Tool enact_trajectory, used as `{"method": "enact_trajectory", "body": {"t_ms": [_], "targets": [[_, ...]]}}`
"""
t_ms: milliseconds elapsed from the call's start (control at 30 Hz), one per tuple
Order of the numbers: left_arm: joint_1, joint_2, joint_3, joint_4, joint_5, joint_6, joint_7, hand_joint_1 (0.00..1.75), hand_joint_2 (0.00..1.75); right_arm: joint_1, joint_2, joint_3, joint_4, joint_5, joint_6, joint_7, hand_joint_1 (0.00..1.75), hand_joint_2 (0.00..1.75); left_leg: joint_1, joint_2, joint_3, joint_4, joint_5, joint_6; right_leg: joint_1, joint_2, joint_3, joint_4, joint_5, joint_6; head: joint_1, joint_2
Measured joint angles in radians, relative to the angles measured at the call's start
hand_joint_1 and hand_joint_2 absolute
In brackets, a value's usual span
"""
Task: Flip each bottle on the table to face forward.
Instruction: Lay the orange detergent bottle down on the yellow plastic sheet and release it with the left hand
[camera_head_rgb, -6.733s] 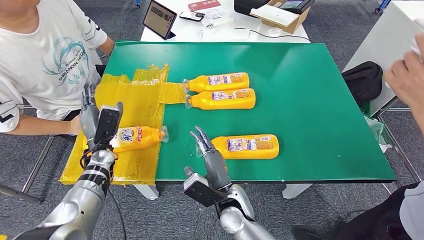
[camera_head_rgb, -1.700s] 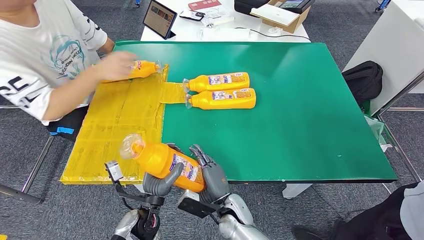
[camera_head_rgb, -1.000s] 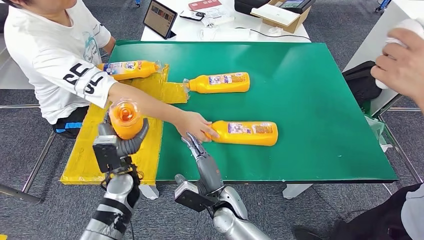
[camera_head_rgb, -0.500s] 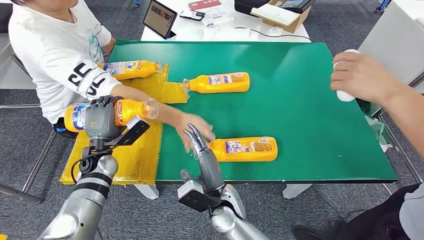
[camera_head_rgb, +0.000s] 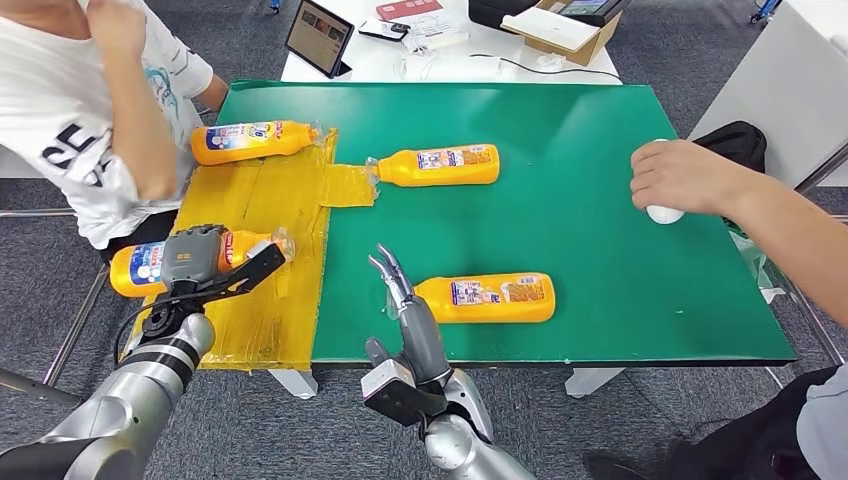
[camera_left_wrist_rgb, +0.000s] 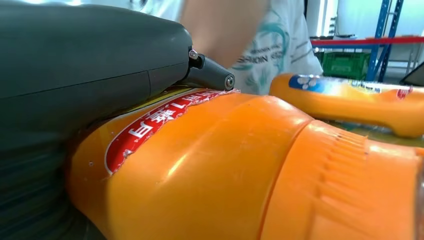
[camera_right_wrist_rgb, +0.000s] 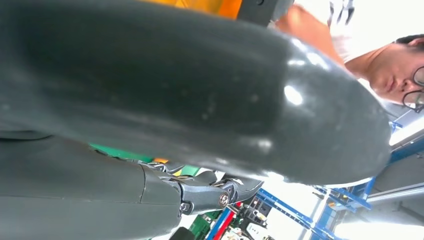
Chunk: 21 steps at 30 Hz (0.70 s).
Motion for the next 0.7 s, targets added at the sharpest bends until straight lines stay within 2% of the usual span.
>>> {"method": "enact_trajectory", "body": {"t_ms": [67, 167, 200, 233, 300, 333, 367, 500, 700], "targets": [[-0.004, 0.006, -0.008, 0.013, -0.007, -0.021, 0.014, 1.75, 1.75, 0.002, 0.0, -0.002, -0.003, 0.0, 0.003, 0.001, 0.0, 0.0, 0.0, 0.0, 0.0, 0.0, 0.0, 0.0, 0.0, 0.0, 0.0, 0.0, 0.0, 0.0, 0.0, 0.0], [-0.011, 0.017, -0.03, 0.03, 0.015, -0.101, 0.036, 1.75, 1.75, 0.0, -0.006, 0.002, -0.006, -0.034, -0.009, 0.013, 0.0, 0.0, 0.0, 0.0, 0.0, 0.0, 0.0, 0.0, 0.0, 0.0, 0.0, 0.0, 0.0, 0.0, 0.0, 0.0], [-0.012, 0.021, -0.045, 0.035, 0.035, -0.127, 0.045, 1.62, 1.75, -0.002, -0.01, 0.007, -0.007, -0.052, -0.02, 0.02, 0.0, 0.0, 0.0, 0.0, 0.0, 0.0, 0.0, 0.0, 0.0, 0.0, 0.0, 0.0, 0.0, 0.0, 0.0, 0.0], [-0.014, 0.023, -0.063, 0.039, 0.052, -0.148, 0.053, 1.3, 1.75, -0.003, -0.014, 0.011, -0.007, -0.064, -0.028, 0.027, 0.0, 0.0, 0.0, 0.0, 0.0, 0.0, 0.0, 0.0, 0.0, 0.0, 0.0, 0.0, 0.0, 0.0, 0.0, 0.0], [-0.022, 0.026, -0.088, 0.051, 0.078, -0.192, 0.061, 0.48, 1.75, -0.003, -0.02, 0.014, -0.008, -0.062, -0.028, 0.033, 0.0, 0.0, 0.0, -0.001, 0.0, 0.0, 0.0, 0.0, 0.0, -0.001, 0.001, 0.0, 0.0, 0.0, 0.0, 0.0], [-0.029, 0.026, -0.094, 0.057, 0.091, -0.225, 0.06, 0.19, 1.75, -0.002, -0.02, 0.014, -0.009, -0.053, -0.021, 0.035, 0.0, 0.0, 0.0, -0.001, 0.001, 0.0, 0.0, 0.0, 0.0, -0.001, 0.001, 0.0, 0.0, 0.0, 0.0, 0.0], [-0.036, 0.026, -0.096, 0.063, 0.107, -0.26, 0.058, 0.1, 1.75, -0.001, -0.021, 0.014, -0.01, -0.045, -0.013, 0.035, 0.0, 0.0, 0.0, -0.001, 0.001, 0.0, 0.0, 0.0, 0.0, -0.001, 0.002, 0.0, 0.0, 0.0, 0.0, 0.0], [-0.06, 0.026, -0.097, 0.078, 0.144, -0.352, 0.045, 0.1, 1.75, 0.006, -0.021, 0.013, -0.015, -0.028, 0.005, 0.037, 0.0, 0.0, 0.0, -0.001, 0.003, 0.0, 0.0, 0.0, 0.0, -0.001, 0.003, 0.0, 0.0, 0.0, 0.0, 0.0], [-0.066, 0.026, -0.097, 0.087, 0.149, -0.366, 0.041, 0.07, 1.75, 0.011, -0.022, 0.01, -0.018, -0.024, 0.008, 0.038, 0.0, 0.0, 0.0, -0.001, 0.004, 0.0, 0.0, 0.0, 0.0, -0.001, 0.005, 0.0, 0.0, 0.0, 0.0, 0.0]]}}
